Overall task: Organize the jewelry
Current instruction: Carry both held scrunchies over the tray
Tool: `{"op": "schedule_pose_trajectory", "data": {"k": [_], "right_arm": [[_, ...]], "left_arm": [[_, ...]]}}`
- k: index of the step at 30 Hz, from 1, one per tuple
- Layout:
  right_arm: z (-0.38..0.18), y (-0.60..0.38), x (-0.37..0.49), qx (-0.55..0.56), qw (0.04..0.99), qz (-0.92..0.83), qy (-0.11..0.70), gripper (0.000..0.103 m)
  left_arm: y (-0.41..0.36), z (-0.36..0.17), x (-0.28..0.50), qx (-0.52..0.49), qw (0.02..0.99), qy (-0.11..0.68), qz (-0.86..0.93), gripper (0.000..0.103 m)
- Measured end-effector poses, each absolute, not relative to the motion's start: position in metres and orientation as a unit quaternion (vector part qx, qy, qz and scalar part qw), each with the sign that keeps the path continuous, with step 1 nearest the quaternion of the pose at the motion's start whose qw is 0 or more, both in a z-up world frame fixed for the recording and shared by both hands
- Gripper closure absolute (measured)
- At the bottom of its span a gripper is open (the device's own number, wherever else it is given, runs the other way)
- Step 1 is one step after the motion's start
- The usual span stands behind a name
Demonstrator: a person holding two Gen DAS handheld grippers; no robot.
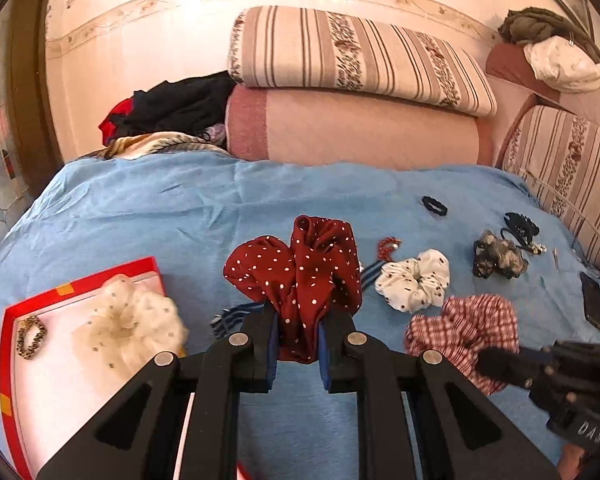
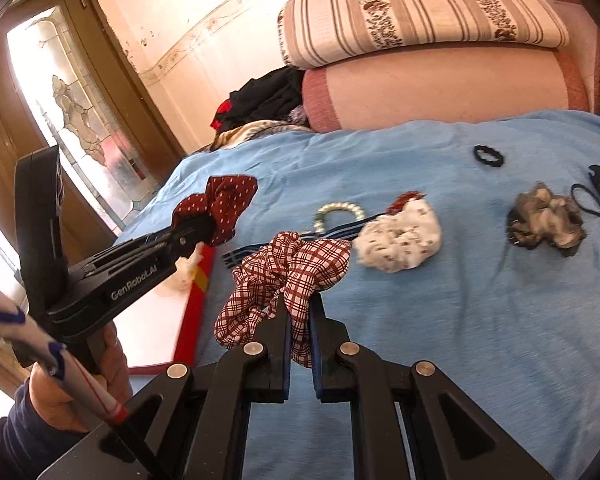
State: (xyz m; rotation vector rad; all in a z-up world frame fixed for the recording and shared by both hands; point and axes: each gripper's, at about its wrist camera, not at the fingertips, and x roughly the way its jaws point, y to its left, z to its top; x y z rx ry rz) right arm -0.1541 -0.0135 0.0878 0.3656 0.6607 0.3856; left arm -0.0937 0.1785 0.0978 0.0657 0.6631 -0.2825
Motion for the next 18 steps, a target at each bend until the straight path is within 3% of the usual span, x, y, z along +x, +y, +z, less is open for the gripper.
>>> {"op": "schedule_pose_trajectory", "data": {"k": [18], "right_arm": [[0.112, 0.078, -0.144, 0.141, 0.903, 0.239, 0.328, 0.094]], "left_arm": [[0.258, 0.12, -0.092, -0.031, 0.944, 0.314, -0.095, 0.087]]}}
